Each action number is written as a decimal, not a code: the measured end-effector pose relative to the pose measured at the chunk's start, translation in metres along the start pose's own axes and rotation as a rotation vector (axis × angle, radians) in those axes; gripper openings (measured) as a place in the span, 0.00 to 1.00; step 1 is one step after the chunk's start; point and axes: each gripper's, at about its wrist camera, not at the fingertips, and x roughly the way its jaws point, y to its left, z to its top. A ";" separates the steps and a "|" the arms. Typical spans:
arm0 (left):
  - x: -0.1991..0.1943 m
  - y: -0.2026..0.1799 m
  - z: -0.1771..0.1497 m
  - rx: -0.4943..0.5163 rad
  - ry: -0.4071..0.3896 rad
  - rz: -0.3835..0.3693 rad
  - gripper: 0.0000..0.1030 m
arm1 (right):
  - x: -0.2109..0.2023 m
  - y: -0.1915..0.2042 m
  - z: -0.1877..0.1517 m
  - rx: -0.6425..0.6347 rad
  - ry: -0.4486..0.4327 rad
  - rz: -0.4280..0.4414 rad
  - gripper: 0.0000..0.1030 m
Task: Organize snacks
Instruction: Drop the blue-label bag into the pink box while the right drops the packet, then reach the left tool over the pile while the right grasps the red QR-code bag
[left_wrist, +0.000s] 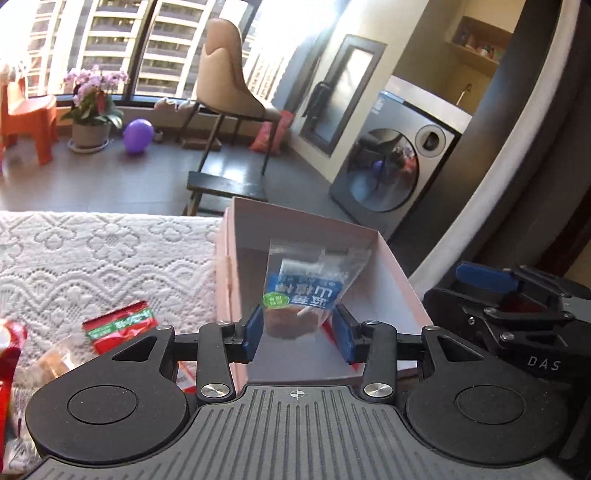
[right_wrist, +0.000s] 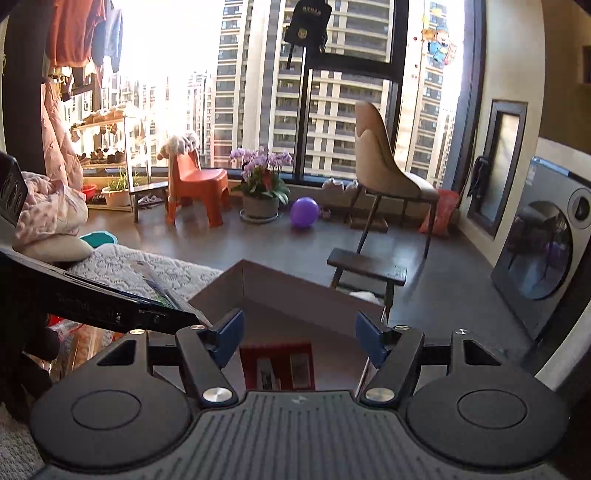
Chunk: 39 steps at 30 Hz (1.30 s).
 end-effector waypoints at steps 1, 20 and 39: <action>-0.012 0.010 -0.008 -0.028 -0.017 -0.018 0.44 | 0.001 0.001 -0.007 -0.003 0.002 0.010 0.65; -0.130 0.040 -0.042 -0.062 -0.227 0.154 0.44 | 0.016 0.055 -0.036 -0.060 0.041 0.108 0.66; -0.182 0.085 -0.119 -0.130 -0.157 0.469 0.44 | 0.075 0.060 0.020 -0.052 0.057 -0.053 0.68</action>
